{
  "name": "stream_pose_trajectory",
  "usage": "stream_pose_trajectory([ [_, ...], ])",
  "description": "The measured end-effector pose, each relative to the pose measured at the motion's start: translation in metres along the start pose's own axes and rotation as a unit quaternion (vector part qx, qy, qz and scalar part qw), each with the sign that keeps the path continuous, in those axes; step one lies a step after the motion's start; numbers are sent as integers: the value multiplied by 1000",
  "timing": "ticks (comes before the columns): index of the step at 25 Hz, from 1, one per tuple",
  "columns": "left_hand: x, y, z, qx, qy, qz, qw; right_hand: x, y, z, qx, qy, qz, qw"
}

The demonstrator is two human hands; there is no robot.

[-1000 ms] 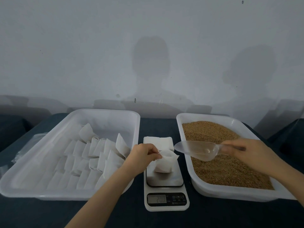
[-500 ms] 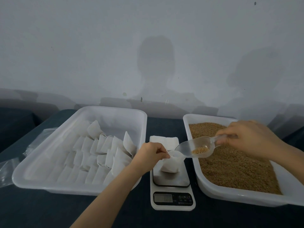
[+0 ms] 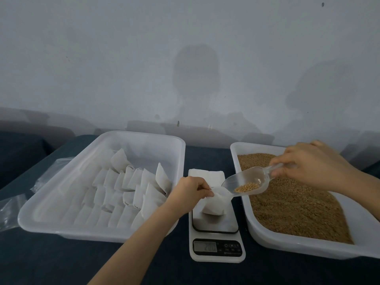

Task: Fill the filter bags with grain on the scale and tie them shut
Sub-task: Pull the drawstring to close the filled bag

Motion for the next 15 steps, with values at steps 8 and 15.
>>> stream_pose_trajectory([
  [8,-1,0,1,-7,0,5,1000,-3,13,6,25,1,-5,1000],
  [15,-2,0,2,-7,-9,2,1000,-6,17,7,43,6,-8,999],
])
Point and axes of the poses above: each hand's wrist, its own x-axis away from the middle knuckle, its own y-axis out of the back of the hand, z = x × y, the point moved 3 cm from there along -x, towards the middle knuckle, and after that the axes turned 13 degrees about z, right-handed, at the moved point
